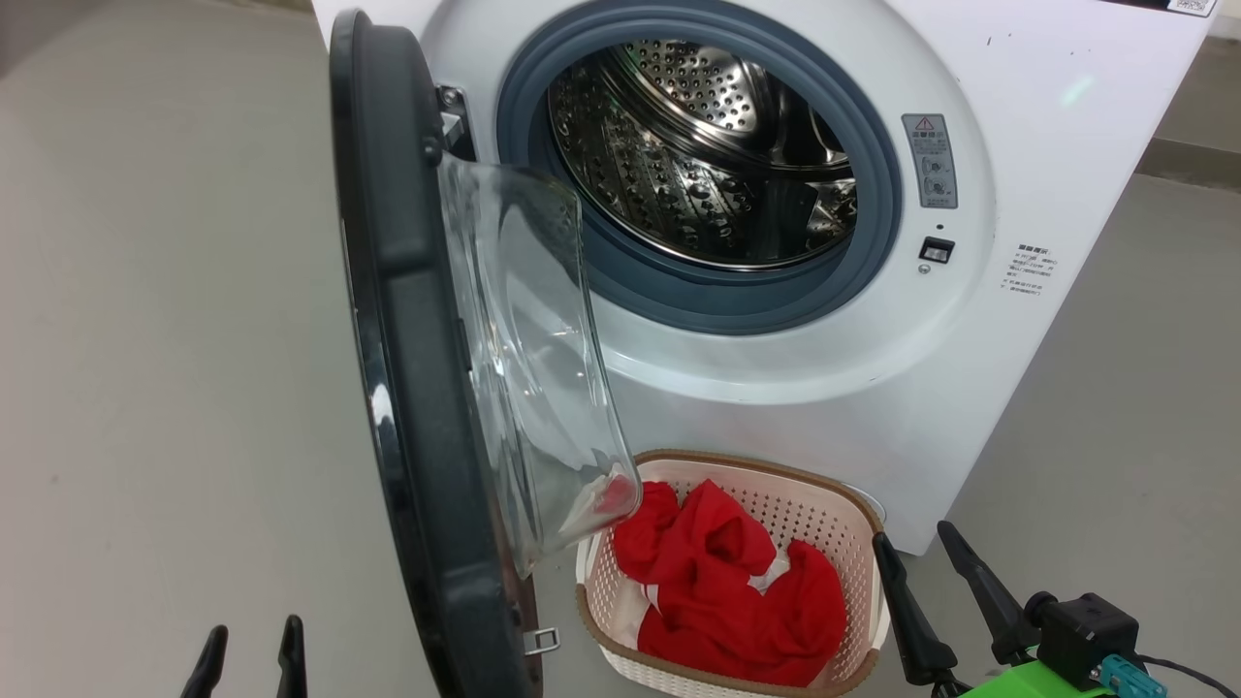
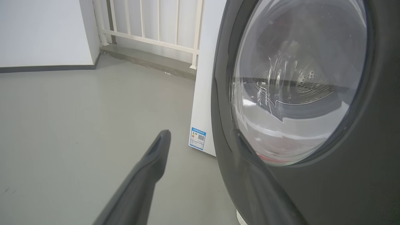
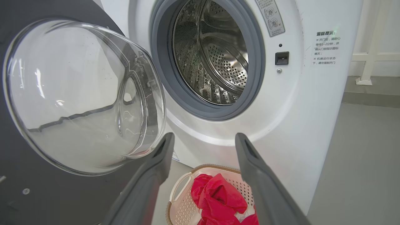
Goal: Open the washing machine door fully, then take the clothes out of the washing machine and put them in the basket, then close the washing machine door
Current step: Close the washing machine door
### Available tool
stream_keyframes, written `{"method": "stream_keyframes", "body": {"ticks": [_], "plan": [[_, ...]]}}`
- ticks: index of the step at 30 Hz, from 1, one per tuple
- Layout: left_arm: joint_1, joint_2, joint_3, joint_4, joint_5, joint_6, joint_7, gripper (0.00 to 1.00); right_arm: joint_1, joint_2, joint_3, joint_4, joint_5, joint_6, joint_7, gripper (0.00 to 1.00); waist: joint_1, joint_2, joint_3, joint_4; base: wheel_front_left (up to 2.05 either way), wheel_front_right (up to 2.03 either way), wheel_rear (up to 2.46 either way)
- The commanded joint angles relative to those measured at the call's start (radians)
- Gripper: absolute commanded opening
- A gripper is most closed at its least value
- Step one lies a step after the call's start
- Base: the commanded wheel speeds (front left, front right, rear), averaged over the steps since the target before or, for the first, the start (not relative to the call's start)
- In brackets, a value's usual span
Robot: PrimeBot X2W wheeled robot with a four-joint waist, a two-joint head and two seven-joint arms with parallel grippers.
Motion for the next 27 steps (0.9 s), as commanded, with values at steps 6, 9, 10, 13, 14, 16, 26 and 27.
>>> {"method": "stream_keyframes", "body": {"ticks": [6, 9, 10, 13, 14, 16, 26, 27], "plan": [[-0.027, 0.003, 0.036, -0.033, 0.009, -0.006, -0.012, 1.00, -0.038, -0.003, 0.020, -0.023, 0.004, 0.006, -0.006, 1.00, 0.0000, 0.0000, -0.002, 0.000, 0.00, 0.00, 0.00], [-0.025, 0.004, 0.036, -0.033, 0.007, -0.006, -0.012, 1.00, -0.037, -0.003, 0.021, -0.023, 0.006, 0.006, -0.006, 1.00, 0.0000, 0.0000, -0.004, 0.000, 0.00, 0.00, 0.00], [-0.025, 0.004, 0.035, -0.033, 0.006, -0.006, -0.012, 1.00, -0.037, -0.003, 0.021, -0.023, 0.006, 0.006, -0.006, 1.00, 0.0000, 0.0000, -0.005, 0.000, 0.00, 0.00, 0.00], [-0.025, 0.007, 0.030, -0.033, 0.003, -0.006, -0.012, 1.00, -0.037, -0.003, 0.022, -0.023, 0.008, 0.006, -0.006, 1.00, 0.0000, 0.0000, -0.005, -0.001, 0.00, 0.00, 0.00], [-0.026, 0.008, 0.029, -0.033, 0.002, -0.006, -0.012, 1.00, -0.037, -0.003, 0.022, -0.022, 0.008, 0.006, -0.006, 1.00, 0.0000, 0.0000, -0.005, -0.001, 0.00, 0.00, 0.00], [-0.029, 0.010, 0.026, -0.034, -0.001, -0.006, -0.012, 1.00, -0.038, -0.003, 0.022, -0.022, 0.009, 0.006, -0.006, 1.00, 0.0000, 0.0000, -0.005, -0.001, 0.00, 0.00, 0.00], [-0.047, 0.035, 0.009, -0.061, -0.018, -0.006, -0.012, 0.36, -0.037, -0.003, 0.022, -0.022, 0.013, 0.006, -0.006, 1.00, 0.0000, 0.0000, -0.008, 0.000, 0.00, 0.00, 0.00], [-0.049, 0.039, 0.007, -0.064, -0.021, -0.006, -0.012, 0.27, -0.037, -0.003, 0.022, -0.022, 0.014, 0.006, -0.006, 1.00, 0.0000, 0.0000, -0.009, 0.000, 0.00, 0.00, 0.00]]}}
